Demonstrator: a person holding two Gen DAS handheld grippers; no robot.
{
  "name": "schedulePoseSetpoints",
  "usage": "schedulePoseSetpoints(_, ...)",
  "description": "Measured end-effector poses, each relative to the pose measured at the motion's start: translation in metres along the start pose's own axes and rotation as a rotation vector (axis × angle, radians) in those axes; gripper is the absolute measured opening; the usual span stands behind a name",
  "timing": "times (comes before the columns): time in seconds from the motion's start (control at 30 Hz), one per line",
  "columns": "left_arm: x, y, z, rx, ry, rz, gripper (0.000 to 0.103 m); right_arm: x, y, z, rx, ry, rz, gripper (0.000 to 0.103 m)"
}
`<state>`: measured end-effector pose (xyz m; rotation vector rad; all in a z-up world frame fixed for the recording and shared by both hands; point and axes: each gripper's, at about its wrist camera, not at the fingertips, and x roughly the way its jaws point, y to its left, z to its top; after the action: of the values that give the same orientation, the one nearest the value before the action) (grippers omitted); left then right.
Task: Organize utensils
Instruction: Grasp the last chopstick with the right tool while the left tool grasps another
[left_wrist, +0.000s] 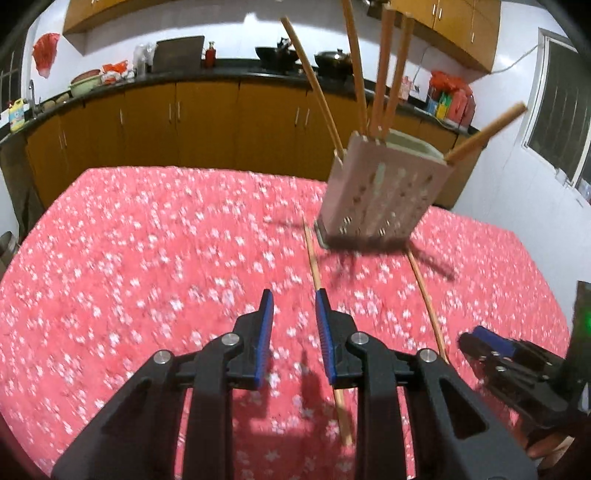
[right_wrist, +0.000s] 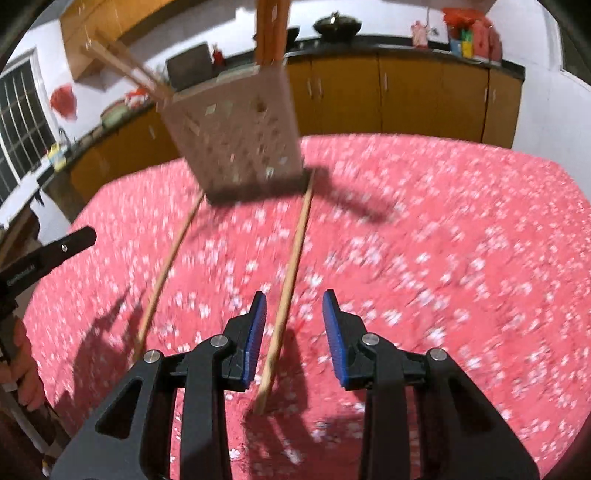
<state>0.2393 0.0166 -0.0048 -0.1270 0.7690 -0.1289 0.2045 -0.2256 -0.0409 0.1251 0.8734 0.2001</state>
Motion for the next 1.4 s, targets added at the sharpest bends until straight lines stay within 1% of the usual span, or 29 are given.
schedulePoseSetpoints(0.13, 0.007, -0.005, -0.005, 0.009, 0.023, -0.012, 0.025, 0.015, 0.005, -0.009, -0.012, 0.032, -0.015, 0.032)
schedulePoseSetpoints(0.23, 0.011, -0.012, -0.008, 0.015, 0.039, -0.022, 0.026, 0.017, 0.012, -0.012, -0.050, 0.023, -0.059, 0.023)
schedulePoseSetpoints(0.3, 0.015, -0.015, -0.011, 0.018, 0.050, -0.029, 0.026, 0.016, 0.010, -0.012, -0.048, 0.014, -0.082, 0.010)
schedulePoseSetpoints(0.4, 0.022, -0.020, -0.015, 0.023, 0.066, -0.040, 0.026, 0.015, 0.000, -0.012, -0.007, 0.011, -0.090, 0.008)
schedulePoseSetpoints(0.53, 0.030, -0.027, -0.020, 0.037, 0.086, -0.047, 0.026, 0.012, -0.018, -0.010, 0.045, 0.002, -0.148, 0.008)
schedulePoseSetpoints(0.6, 0.035, -0.029, -0.023, 0.044, 0.097, -0.047, 0.026, 0.008, -0.034, -0.009, 0.094, -0.001, -0.188, 0.008)
schedulePoseSetpoints(0.67, 0.039, -0.032, -0.025, 0.051, 0.109, -0.045, 0.026, 0.005, -0.048, -0.008, 0.137, 0.000, -0.207, 0.008)
schedulePoseSetpoints(0.73, 0.045, -0.035, -0.027, 0.058, 0.123, -0.040, 0.026, 0.001, -0.061, -0.007, 0.168, 0.002, -0.210, 0.008)
schedulePoseSetpoints(0.87, 0.055, -0.039, -0.033, 0.075, 0.148, -0.012, 0.026, -0.004, -0.073, -0.007, 0.174, 0.001, -0.212, 0.008)
schedulePoseSetpoints(0.9, 0.057, -0.040, -0.034, 0.078, 0.154, -0.004, 0.026, -0.005, -0.074, -0.008, 0.174, 0.002, -0.210, 0.008)
schedulePoseSetpoints(0.93, 0.060, -0.041, -0.035, 0.081, 0.159, 0.004, 0.023, -0.006, -0.075, -0.008, 0.173, 0.003, -0.208, 0.008)
schedulePoseSetpoints(1.03, 0.063, -0.046, -0.039, 0.111, 0.150, 0.051, 0.010, -0.008, -0.073, -0.011, 0.162, 0.006, -0.198, 0.008)
schedulePoseSetpoints(1.2, 0.064, -0.035, -0.033, 0.107, 0.150, 0.075, 0.008, -0.001, -0.059, -0.008, 0.129, 0.008, -0.170, 0.008)
schedulePoseSetpoints(1.4, 0.072, -0.003, -0.015, 0.076, 0.146, 0.144, 0.008, 0.008, -0.043, -0.002, 0.079, 0.004, -0.142, 0.008)
